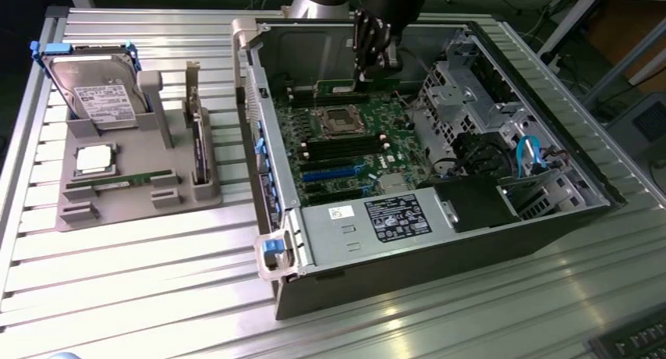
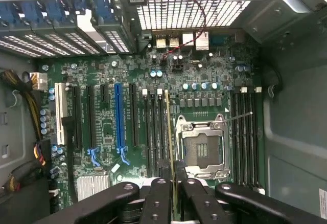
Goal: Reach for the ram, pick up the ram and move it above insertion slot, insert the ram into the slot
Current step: 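Insert the ram into the slot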
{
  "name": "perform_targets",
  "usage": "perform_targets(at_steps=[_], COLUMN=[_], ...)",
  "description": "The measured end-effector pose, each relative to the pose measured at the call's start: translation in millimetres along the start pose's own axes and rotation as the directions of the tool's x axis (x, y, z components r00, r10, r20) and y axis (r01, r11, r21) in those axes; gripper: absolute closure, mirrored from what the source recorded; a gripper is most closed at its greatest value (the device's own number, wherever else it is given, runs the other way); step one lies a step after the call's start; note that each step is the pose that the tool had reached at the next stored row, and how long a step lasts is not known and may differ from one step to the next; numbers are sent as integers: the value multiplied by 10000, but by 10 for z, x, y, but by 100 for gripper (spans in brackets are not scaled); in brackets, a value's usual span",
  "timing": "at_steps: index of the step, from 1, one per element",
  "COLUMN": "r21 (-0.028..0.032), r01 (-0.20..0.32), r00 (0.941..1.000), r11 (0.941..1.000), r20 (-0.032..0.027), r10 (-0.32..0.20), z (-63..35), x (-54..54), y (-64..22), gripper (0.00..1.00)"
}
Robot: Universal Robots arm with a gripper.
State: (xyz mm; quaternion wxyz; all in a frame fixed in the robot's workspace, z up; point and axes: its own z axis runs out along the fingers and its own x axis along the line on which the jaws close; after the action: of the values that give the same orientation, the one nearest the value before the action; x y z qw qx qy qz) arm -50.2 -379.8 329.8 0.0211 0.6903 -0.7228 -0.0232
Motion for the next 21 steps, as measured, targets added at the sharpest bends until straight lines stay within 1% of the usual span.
perform_targets(at_steps=[10, 11, 16, 21], r21=[1, 0, 1, 1], r01=[0, 0, 1, 0], r00=[10000, 10000, 10000, 10000], r11=[10000, 10000, 10000, 10000], r20=[1, 1, 2, 1], r10=[0, 0, -1, 0], z=[18, 178, 246, 262], x=[0, 0, 0, 0], y=[-1, -11, -16, -17], gripper=[86, 86, 86, 86])
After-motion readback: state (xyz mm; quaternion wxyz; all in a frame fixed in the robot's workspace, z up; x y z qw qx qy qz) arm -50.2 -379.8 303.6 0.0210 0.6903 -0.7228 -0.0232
